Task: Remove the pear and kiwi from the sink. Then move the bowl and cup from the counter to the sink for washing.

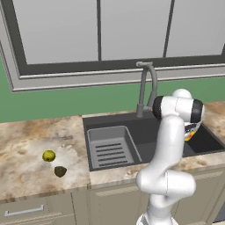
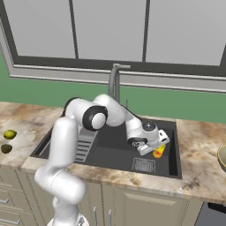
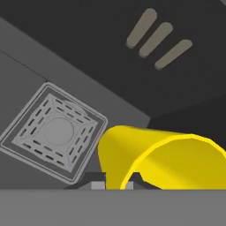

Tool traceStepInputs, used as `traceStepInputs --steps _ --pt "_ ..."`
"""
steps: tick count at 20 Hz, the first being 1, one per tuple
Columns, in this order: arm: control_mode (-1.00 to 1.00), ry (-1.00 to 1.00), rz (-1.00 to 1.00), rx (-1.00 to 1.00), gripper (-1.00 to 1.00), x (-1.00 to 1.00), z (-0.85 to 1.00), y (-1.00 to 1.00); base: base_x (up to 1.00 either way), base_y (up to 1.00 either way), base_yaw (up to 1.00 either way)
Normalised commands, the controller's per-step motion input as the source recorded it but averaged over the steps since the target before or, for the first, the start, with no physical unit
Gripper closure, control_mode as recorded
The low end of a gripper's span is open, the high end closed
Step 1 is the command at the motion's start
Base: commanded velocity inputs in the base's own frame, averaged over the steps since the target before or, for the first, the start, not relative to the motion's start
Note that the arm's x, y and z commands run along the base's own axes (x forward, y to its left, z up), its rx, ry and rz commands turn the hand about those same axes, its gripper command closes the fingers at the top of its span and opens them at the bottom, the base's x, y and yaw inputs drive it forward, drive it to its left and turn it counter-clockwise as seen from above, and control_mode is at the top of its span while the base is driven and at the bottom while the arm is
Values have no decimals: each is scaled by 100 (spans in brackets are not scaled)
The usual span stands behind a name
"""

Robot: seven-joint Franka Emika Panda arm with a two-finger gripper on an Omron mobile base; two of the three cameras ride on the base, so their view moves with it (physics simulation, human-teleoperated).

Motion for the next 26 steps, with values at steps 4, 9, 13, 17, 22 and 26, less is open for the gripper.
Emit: traceStepInputs --steps 4,9,13,17,22,26 --pt "-100 0 2 0 100 25 -17 -6 0 0 0" --pt "-100 0 0 0 100 25 -16 -9 0 0 0" --pt "-100 0 0 0 100 27 -16 -9 0 0 0" --pt "-100 0 0 0 100 28 -17 -7 0 0 0" --pt "-100 0 0 0 100 29 -19 -4 0 0 0" --pt "-100 0 0 0 100 28 -21 -4 0 0 0"
